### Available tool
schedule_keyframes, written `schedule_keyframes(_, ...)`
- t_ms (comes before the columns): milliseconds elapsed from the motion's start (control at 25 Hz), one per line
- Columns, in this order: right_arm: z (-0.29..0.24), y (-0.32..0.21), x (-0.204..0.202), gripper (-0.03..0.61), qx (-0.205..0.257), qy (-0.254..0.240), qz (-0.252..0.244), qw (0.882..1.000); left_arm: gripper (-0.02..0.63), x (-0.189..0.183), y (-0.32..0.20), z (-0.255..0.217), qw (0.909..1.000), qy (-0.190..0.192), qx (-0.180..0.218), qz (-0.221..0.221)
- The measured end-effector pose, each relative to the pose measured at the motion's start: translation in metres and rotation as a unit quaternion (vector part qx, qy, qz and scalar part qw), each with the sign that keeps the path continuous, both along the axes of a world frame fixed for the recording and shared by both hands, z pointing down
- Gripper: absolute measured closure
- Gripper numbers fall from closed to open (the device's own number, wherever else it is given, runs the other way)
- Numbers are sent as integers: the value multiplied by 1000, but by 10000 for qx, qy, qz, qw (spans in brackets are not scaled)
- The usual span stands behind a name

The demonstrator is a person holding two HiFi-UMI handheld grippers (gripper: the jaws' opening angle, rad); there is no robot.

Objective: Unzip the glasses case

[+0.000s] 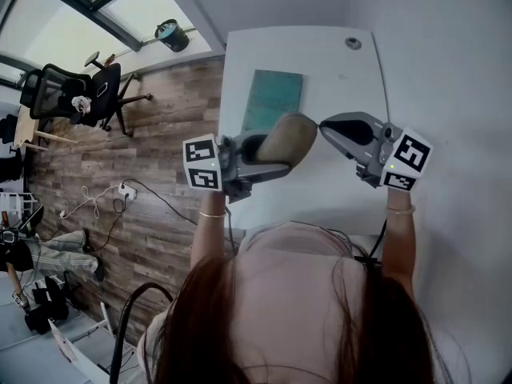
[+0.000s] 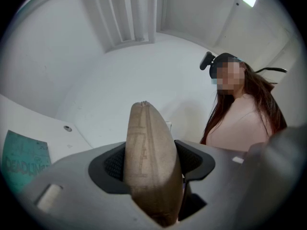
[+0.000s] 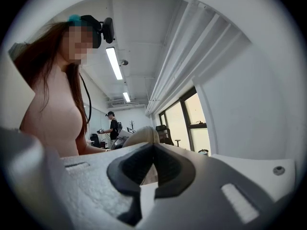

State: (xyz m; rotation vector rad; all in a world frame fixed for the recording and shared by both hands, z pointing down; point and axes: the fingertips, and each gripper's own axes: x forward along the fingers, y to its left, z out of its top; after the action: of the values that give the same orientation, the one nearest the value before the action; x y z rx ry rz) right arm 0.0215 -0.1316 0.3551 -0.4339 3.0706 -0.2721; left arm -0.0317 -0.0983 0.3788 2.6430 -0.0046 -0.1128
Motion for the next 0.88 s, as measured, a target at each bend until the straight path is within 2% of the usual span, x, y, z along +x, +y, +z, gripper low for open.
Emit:
schedule_keyframes(200,2,-10,-6,575,38,-102,172,9998,324,-7,-15,-2,9986,484,-171,-135)
schedule_keyframes(880,-12,-29,-5,575,254,-309,676,9969,322,-7,-40,-17,9893,1360,-383,-370)
